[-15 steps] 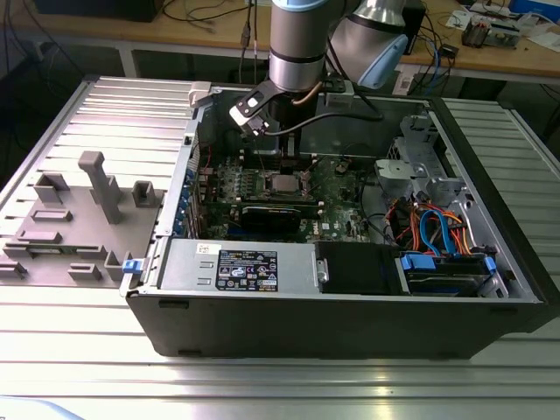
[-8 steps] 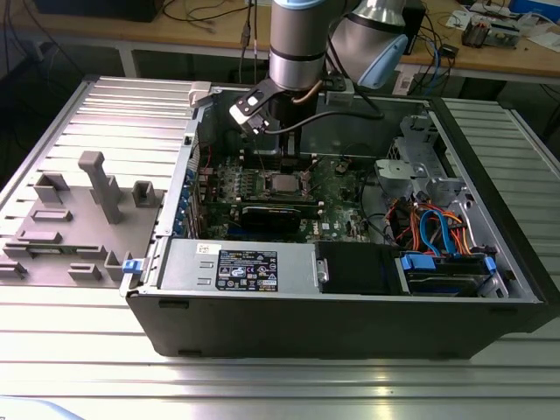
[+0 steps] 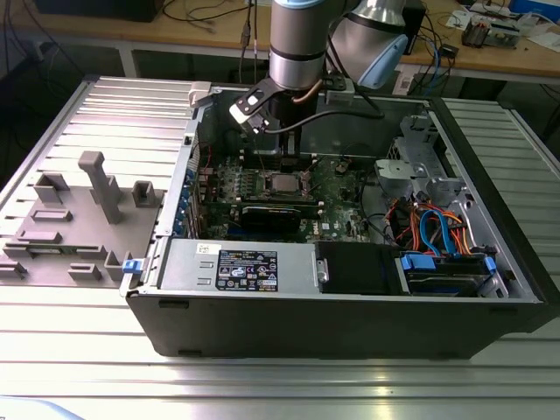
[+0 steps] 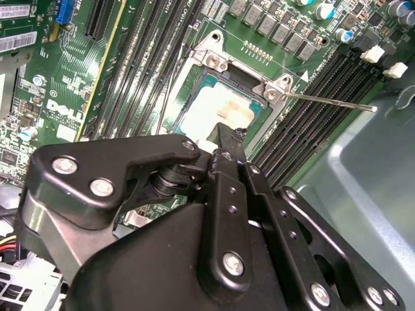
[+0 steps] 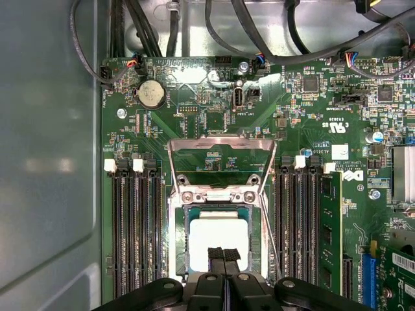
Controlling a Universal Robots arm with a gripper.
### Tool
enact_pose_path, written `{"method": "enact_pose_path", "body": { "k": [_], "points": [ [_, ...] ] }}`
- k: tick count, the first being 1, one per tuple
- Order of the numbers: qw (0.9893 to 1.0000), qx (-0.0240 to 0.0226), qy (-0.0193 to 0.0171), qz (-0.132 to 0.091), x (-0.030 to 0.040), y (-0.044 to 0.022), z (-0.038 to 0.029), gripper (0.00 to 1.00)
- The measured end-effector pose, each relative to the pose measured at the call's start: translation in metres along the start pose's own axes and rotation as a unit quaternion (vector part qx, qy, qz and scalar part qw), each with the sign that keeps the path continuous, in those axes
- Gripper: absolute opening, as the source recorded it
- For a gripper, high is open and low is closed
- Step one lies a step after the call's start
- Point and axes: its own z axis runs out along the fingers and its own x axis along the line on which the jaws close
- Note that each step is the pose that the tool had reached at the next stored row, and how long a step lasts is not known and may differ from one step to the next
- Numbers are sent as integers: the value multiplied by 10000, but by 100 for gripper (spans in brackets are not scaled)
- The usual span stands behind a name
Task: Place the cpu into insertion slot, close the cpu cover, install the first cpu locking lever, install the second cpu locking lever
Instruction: 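Close the cpu cover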
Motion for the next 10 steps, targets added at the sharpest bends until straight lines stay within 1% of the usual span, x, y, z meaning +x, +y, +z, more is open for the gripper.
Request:
{"method": "enact_pose_path", "body": {
  "k": [10],
  "points": [
    [10000,0,0,0,0,0,-18,11]
  ]
}}
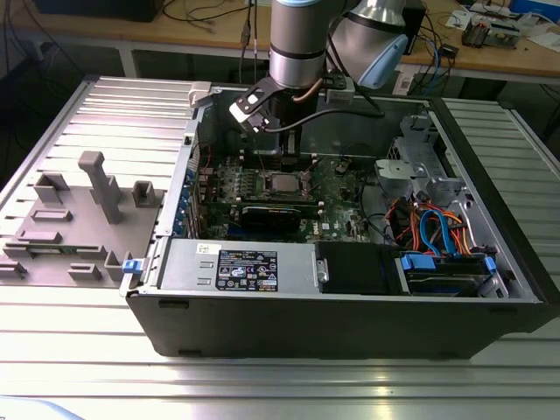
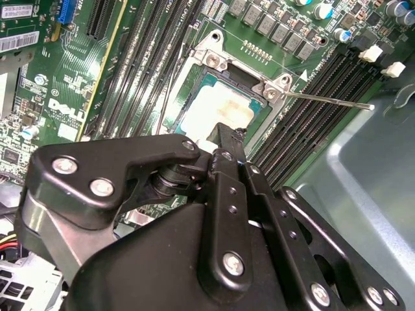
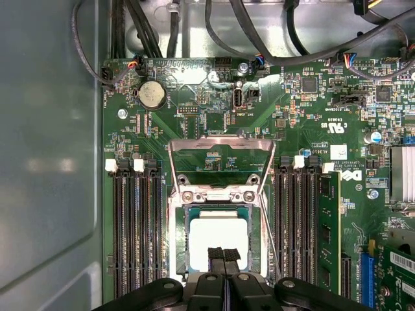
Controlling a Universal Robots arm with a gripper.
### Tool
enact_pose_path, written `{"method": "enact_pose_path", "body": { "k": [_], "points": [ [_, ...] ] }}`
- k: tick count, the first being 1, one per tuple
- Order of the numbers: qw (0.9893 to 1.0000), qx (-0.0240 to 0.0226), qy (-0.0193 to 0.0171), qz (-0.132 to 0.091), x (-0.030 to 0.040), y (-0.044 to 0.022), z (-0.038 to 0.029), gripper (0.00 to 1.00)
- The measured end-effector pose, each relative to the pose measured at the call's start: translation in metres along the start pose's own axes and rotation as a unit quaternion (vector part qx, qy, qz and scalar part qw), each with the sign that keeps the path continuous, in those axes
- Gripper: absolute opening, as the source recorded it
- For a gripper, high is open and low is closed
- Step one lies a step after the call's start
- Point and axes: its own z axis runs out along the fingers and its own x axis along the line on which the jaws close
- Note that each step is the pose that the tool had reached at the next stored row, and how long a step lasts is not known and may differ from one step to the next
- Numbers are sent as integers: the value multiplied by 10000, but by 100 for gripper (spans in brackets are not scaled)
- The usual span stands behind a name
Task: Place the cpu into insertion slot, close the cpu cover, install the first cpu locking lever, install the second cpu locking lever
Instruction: 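Close the cpu cover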
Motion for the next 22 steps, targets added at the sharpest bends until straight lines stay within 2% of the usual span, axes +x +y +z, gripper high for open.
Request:
{"method": "enact_pose_path", "body": {
  "k": [7,10,17,22],
  "points": [
    [10000,0,0,0,0,0,-7,11],
    [10000,0,0,0,0,1,-56,11],
    [10000,1,-2,0,-1,1,-65,11],
    [10000,0,-1,0,-1,2,-104,11]
  ]
}}
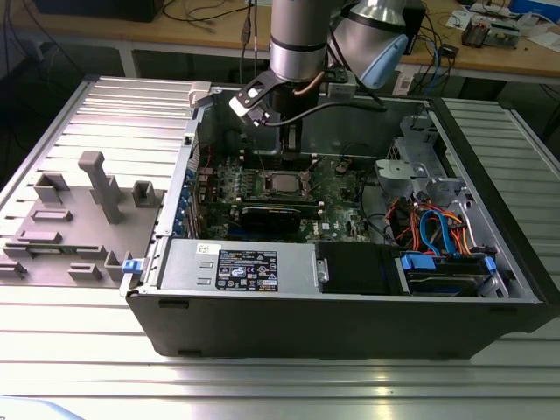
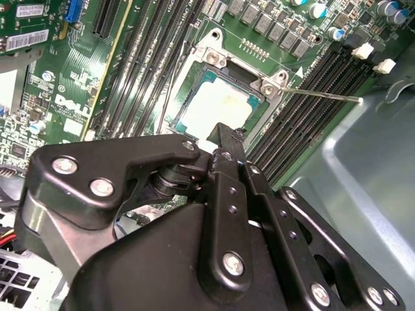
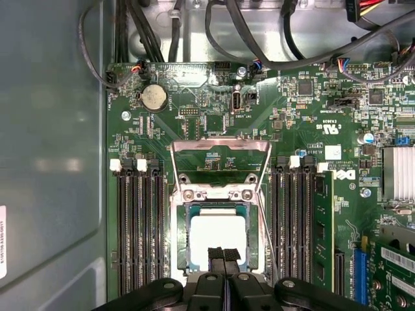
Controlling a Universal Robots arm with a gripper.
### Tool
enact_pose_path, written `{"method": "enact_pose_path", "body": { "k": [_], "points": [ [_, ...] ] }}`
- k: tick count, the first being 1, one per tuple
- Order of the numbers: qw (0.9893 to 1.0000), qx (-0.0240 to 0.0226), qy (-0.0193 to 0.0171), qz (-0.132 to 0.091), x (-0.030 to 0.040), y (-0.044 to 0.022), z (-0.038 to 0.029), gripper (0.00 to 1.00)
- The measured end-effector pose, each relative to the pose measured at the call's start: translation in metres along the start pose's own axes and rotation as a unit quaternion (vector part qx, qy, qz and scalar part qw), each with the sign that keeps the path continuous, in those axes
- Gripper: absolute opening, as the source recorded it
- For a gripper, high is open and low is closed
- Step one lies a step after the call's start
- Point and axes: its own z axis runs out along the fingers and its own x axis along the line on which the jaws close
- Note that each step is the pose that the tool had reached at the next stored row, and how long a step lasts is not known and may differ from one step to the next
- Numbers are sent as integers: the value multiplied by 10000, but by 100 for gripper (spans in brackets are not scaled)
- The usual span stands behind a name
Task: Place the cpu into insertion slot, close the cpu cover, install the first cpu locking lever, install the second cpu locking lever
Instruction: 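Close the cpu cover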
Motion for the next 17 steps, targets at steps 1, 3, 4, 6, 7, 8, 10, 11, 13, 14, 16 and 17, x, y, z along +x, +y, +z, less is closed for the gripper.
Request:
{"method": "enact_pose_path", "body": {
  "k": [1,3,4,6,7,8,10,11,13,14,16,17],
  "points": [
    [10000,0,0,0,0,0,-7,11],
    [10000,0,0,0,0,0,-24,11],
    [10000,-1,1,0,0,1,-32,11],
    [10000,-1,1,0,0,1,-44,11],
    [10000,-1,1,0,0,1,-44,11],
    [10000,0,0,0,0,1,-46,11],
    [10000,0,0,0,0,1,-48,11],
    [10000,0,0,0,0,1,-50,11],
    [10000,0,0,0,0,1,-55,11],
    [10000,0,1,0,0,1,-56,11],
    [10000,0,0,0,0,1,-60,11],
    [10000,0,0,0,0,1,-69,11]
  ]
}}
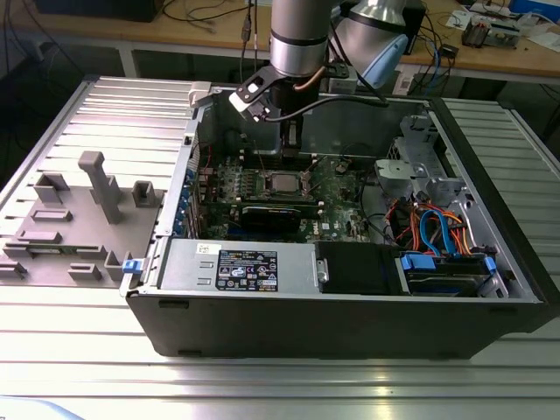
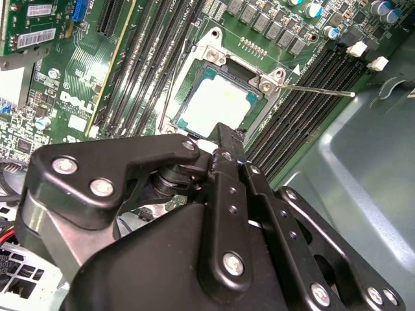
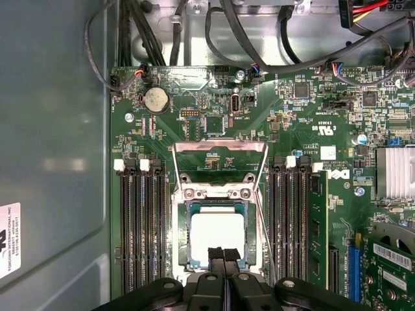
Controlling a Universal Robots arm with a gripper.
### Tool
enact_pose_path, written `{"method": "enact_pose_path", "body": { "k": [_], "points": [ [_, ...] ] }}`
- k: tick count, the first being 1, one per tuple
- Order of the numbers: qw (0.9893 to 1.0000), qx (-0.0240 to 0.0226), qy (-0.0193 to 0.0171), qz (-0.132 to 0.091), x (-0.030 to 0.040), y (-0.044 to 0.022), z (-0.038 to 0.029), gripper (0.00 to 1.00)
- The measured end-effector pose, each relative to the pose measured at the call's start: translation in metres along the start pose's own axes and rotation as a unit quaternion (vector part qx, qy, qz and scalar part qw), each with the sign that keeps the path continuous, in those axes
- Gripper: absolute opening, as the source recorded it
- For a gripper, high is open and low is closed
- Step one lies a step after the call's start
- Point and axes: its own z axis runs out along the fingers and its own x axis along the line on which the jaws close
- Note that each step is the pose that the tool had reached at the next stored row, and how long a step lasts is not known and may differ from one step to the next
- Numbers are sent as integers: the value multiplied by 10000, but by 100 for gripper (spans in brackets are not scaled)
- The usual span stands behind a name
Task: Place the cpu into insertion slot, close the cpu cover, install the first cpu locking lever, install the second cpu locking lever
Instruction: 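Close the cpu cover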
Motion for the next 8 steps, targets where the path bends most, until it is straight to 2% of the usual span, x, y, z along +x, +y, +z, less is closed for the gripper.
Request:
{"method": "enact_pose_path", "body": {
  "k": [8],
  "points": [
    [10000,0,0,0,0,1,-27,11]
  ]
}}
